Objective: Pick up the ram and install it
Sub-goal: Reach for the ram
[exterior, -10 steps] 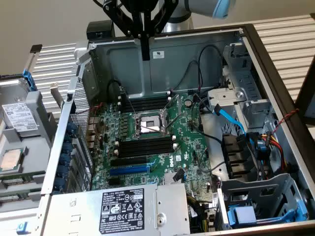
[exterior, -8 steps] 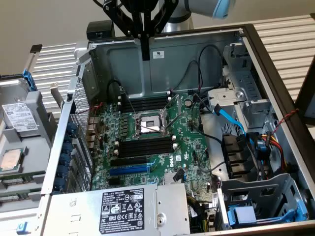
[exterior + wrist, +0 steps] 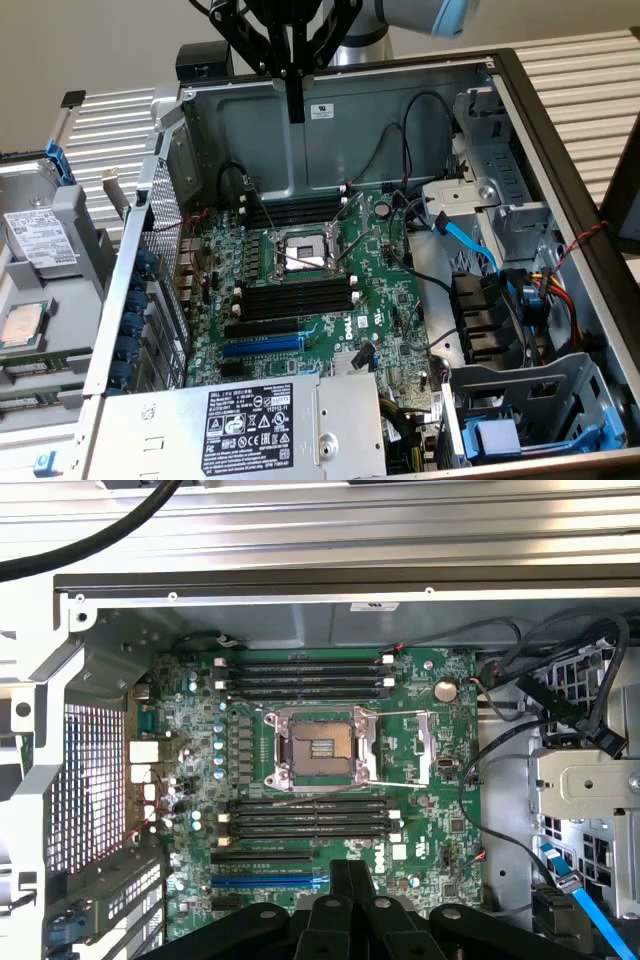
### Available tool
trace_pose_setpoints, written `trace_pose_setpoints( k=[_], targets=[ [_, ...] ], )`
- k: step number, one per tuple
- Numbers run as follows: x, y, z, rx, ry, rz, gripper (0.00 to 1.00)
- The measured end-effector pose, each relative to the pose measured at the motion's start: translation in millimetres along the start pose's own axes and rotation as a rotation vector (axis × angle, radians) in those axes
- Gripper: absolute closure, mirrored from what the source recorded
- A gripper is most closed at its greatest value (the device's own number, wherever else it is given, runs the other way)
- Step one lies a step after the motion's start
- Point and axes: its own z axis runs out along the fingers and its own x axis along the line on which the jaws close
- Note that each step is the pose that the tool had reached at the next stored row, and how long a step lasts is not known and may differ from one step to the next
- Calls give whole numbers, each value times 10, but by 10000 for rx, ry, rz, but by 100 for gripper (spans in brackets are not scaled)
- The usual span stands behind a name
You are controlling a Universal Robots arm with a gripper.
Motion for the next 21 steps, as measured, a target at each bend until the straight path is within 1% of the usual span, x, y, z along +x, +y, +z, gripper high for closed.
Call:
trace_pose_setpoints(
  k=[3,5,21],
  targets=[
    [3,0,0,0,-1,1,89],
    [38,-3,0,-1,-1,0,89],
    [761,-70,-11,-1,-1,0,89]
  ],
)
